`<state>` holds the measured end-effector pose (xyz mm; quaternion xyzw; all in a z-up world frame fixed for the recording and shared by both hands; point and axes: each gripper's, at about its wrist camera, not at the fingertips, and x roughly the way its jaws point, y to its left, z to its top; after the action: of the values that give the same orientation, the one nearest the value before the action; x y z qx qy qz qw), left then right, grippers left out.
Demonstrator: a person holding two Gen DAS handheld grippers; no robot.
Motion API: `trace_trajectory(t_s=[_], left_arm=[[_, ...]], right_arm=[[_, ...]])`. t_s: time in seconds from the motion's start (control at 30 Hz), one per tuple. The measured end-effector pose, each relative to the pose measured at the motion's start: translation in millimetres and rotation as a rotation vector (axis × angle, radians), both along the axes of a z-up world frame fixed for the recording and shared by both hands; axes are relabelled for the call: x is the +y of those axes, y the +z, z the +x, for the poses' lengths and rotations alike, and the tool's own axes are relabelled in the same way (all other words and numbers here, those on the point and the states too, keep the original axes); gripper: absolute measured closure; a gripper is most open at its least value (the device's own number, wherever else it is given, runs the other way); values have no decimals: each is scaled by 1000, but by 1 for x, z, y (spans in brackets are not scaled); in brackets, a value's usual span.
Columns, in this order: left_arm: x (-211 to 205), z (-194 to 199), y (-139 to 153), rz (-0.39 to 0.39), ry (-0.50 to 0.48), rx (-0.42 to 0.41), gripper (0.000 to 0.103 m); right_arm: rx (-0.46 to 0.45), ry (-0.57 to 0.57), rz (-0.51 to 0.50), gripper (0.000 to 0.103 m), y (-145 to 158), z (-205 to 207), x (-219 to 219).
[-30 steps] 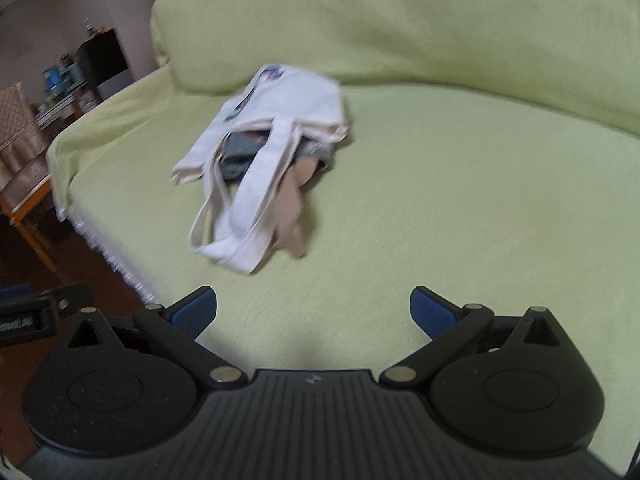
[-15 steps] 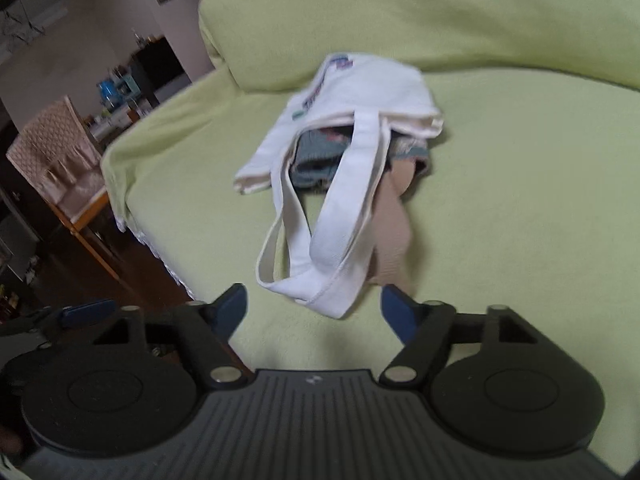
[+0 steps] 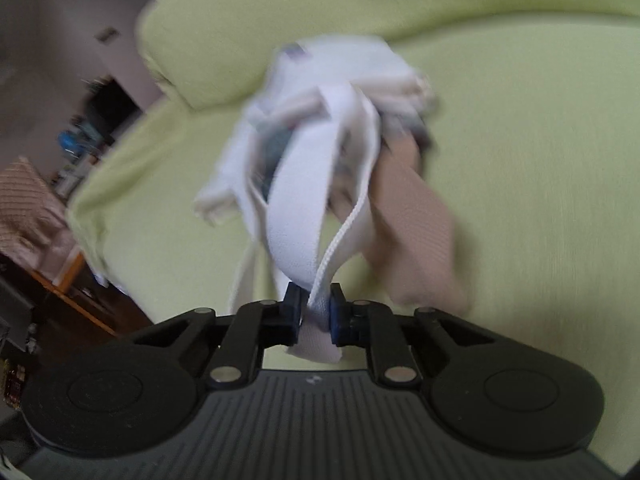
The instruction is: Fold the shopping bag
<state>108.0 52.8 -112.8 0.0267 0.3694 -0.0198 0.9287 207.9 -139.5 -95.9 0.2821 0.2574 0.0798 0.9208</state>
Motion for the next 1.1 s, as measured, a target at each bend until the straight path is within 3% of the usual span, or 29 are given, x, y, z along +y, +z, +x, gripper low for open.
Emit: trace_trajectory(t_s=[0.13, 0.27, 0.3, 0.37, 0.4, 0.47, 0.57, 0.6, 0.63, 0.67, 0.8, 0.9, 1.0, 1.07, 1.1], left_arm=[[-12, -2, 11, -12, -23, -29, 4], [-36, -7, 24, -4, -90, -75, 4], [-43, -9, 27, -3, -110, -86, 4], [-60, -12, 29, 3, -167, -101, 4], [-69, -14, 28, 22, -198, -105, 4], [-87, -16, 24, 101, -256, -127, 4], [-105, -12, 13, 230, -327, -172, 4], [-109, -8, 9, 271, -348, -184, 5], [-112, -4, 4, 315, -369, -199, 5], [-116, 2, -2, 370, -385, -219, 5], [-126, 30, -30, 647, -451, -324, 7], [-136, 48, -50, 809, -540, -412, 6], [-142, 67, -72, 918, -593, -441, 6], [-141, 77, -80, 936, -607, -453, 7], [-139, 82, -80, 925, -605, -461, 12]], right_arm=[[-262, -102, 39, 92, 69, -26, -47], [-449, -301, 34, 93, 117, -59, -116], [-487, -361, 12, 103, 124, -73, -132], [-514, -494, -90, 103, 132, -104, -162], [-458, -515, -160, 103, 132, -110, -177], [-258, -524, -264, 100, 115, -112, -202], [-72, -420, -435, 94, 71, -114, -196], [-41, -368, -479, 86, 56, -114, -185], [-18, -302, -515, 69, 42, -111, -172], [-2, -240, -547, 62, 30, -106, -159], [-42, -5, -720, 60, -4, -81, -92], [-139, 123, -977, 29, -23, -64, -45], [-201, 223, -1231, 29, -35, -42, -12], [-193, 275, -1340, 31, -45, -29, -1], [-203, 283, -1356, 35, -47, -24, 0]])
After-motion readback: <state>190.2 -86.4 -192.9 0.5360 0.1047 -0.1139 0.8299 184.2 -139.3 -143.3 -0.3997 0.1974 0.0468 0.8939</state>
